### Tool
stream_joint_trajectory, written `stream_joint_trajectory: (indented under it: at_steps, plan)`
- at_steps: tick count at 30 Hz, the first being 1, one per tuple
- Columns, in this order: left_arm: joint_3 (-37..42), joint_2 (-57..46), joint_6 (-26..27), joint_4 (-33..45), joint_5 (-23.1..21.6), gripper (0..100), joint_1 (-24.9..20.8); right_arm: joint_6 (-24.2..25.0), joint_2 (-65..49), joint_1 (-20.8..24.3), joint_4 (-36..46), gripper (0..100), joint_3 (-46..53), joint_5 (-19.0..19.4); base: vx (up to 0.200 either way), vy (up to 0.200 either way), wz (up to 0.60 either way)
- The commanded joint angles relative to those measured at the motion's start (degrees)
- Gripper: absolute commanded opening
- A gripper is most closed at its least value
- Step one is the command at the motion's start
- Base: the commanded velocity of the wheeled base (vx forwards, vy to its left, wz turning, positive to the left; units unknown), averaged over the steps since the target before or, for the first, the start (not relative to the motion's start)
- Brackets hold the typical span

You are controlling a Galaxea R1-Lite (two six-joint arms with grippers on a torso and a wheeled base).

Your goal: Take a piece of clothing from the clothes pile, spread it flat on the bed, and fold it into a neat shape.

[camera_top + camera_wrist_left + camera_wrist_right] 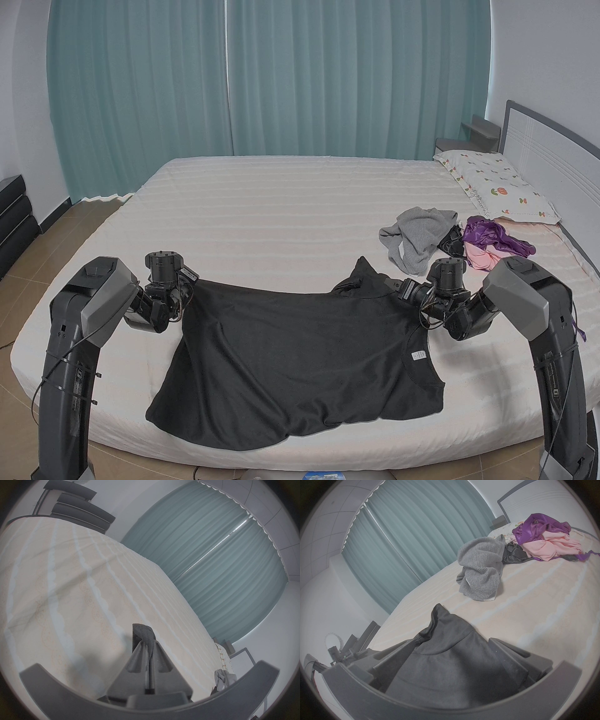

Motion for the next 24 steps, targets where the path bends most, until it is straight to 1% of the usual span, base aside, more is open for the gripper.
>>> stream_joint_trajectory:
  at_steps: [1, 8, 9, 19, 24]
  plan:
    - [0.17, -0.16, -0.02, 0.0, -0.09, 0, -0.1, -0.02, 4.21, 0.33, 0.57, 100, -3.46, -0.98, 0.0, 0.0, 0.0]
    - [0.25, -0.16, -0.02, 0.09, -0.09, 0, -0.19, -0.11, 6.14, 0.33, 0.75, 100, -6.27, -1.15, 0.0, 0.0, 0.0]
    - [0.25, -0.16, -0.02, 0.09, -0.09, 0, -0.19, -0.11, 6.31, 0.33, 0.75, 0, -6.18, -1.15, 0.0, 0.0, 0.0]
    - [0.08, -0.07, 0.16, 0.0, -0.44, 0, -0.19, -0.02, 6.23, -0.02, 0.04, 0, -7.33, -1.24, 0.0, 0.0, 0.0]
    - [-0.36, -0.33, 0.07, -0.09, -0.44, 0, -0.19, -0.02, 5.79, -0.72, -0.04, 0, -9.87, -3.88, 0.0, 0.0, 0.0]
